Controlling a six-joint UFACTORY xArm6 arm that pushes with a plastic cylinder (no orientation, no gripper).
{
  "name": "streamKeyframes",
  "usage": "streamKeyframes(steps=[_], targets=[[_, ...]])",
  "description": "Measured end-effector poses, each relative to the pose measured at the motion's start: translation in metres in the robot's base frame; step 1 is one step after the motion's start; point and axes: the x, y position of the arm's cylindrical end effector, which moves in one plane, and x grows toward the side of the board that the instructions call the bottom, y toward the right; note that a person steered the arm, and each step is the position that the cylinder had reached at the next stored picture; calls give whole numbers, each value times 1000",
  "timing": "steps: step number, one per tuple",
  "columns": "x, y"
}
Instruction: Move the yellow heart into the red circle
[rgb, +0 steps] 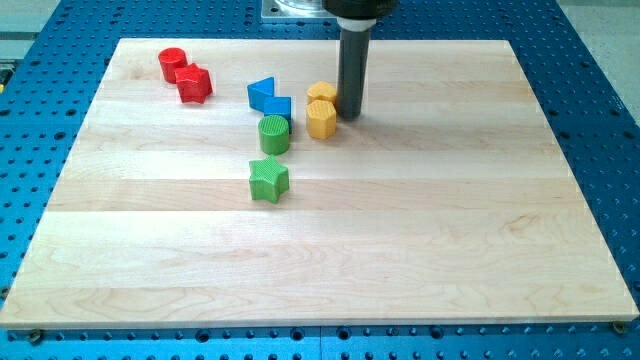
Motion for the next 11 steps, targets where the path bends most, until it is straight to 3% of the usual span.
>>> streamKeyframes(steps=[2,4,5,7,8,10,11], targets=[[-57,-79],[-21,-2],[-8,-45],[-62,-155],[-64,-163],[-53,-124],[-14,-151]])
